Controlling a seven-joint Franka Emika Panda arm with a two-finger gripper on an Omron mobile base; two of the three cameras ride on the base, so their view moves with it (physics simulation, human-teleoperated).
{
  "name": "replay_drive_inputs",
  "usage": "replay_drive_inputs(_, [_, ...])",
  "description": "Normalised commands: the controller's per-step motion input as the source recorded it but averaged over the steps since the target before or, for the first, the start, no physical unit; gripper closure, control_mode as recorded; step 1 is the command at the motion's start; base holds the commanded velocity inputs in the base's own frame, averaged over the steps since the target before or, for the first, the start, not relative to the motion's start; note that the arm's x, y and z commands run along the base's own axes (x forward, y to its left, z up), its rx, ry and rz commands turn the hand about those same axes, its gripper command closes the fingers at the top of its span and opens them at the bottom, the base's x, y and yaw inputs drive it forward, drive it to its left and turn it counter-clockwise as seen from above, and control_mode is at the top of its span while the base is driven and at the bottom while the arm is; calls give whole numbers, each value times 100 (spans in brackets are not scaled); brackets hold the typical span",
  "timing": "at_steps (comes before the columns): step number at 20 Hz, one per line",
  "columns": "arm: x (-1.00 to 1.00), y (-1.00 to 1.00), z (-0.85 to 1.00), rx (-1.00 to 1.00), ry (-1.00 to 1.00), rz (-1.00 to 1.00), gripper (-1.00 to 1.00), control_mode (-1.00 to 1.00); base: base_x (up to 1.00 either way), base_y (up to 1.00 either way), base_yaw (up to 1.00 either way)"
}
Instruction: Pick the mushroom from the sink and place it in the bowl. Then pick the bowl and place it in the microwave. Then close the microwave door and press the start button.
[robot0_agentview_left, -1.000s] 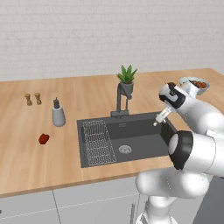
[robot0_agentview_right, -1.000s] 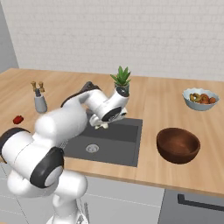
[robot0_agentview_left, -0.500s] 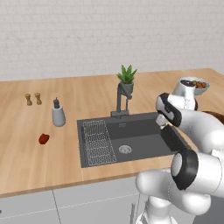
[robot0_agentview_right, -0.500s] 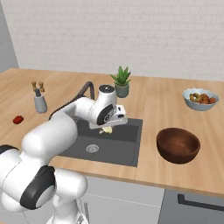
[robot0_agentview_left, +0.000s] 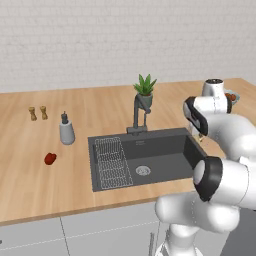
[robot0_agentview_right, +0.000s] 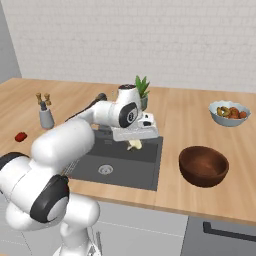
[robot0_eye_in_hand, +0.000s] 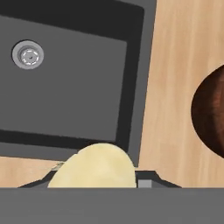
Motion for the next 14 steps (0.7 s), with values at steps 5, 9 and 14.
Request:
replay_drive_inputs(5, [0, -95, 0, 0, 1, -8, 100, -100, 0, 0, 0])
replay_drive_inputs(9, [0, -89, -1, 1, -2, -2, 100, -100, 0, 0, 0])
replay_drive_inputs(14, [4, -68, 0, 1, 0, 0, 100, -100, 0, 0, 0])
